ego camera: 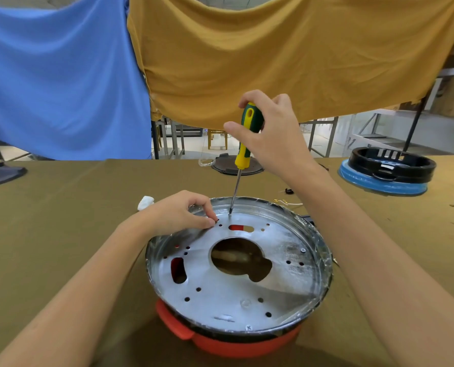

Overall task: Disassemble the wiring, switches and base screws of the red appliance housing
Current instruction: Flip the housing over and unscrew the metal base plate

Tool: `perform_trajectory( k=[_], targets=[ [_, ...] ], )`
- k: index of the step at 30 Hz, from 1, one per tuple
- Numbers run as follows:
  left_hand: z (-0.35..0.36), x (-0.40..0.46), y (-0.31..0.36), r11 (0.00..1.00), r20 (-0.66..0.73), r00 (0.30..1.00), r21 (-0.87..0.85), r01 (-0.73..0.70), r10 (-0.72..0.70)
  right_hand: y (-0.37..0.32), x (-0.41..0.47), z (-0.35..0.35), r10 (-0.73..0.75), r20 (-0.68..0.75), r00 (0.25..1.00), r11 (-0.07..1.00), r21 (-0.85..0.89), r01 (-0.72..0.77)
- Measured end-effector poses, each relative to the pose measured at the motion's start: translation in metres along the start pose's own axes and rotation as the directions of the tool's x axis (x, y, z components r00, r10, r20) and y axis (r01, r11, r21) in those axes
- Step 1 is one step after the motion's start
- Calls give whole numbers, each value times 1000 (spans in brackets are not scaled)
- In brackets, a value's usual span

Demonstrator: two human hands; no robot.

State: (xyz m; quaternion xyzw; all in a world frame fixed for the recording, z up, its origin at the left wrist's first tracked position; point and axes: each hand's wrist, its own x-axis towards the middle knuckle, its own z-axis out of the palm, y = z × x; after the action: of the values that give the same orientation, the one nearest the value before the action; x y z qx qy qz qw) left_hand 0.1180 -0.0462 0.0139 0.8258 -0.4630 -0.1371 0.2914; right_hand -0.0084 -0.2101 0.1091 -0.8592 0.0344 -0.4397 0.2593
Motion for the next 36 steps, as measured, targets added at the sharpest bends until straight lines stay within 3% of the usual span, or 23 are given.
perform_trajectory(
  k=[7,11,16,22,27,36],
  targets=[
    [-1,0,0,1000,-4,1000,5,-5,5,3,6,-8,86,8,996,992,93,-87],
    [0,1,0,1000,-1,1000,4,5,-5,4,1,-1,28,47,999,999,33,-29],
    [0,0,0,1000,-1,1000,4,-1,1,6,5,-4,-1,-14,1000,1000,1,1],
    [0,-1,1,1000,-2,1000,1,7,-7,4,4,-4,51,41,998,995,80,-55],
    [0,-1,2,1000,-1,1000,7,12,-12,5,2,-2,1,7,1000,1000,-24,-1],
    [0,-2,4,1000,2,1000,10,14,-14,6,3,-1,54,58,997,997,50,-57]
  ],
)
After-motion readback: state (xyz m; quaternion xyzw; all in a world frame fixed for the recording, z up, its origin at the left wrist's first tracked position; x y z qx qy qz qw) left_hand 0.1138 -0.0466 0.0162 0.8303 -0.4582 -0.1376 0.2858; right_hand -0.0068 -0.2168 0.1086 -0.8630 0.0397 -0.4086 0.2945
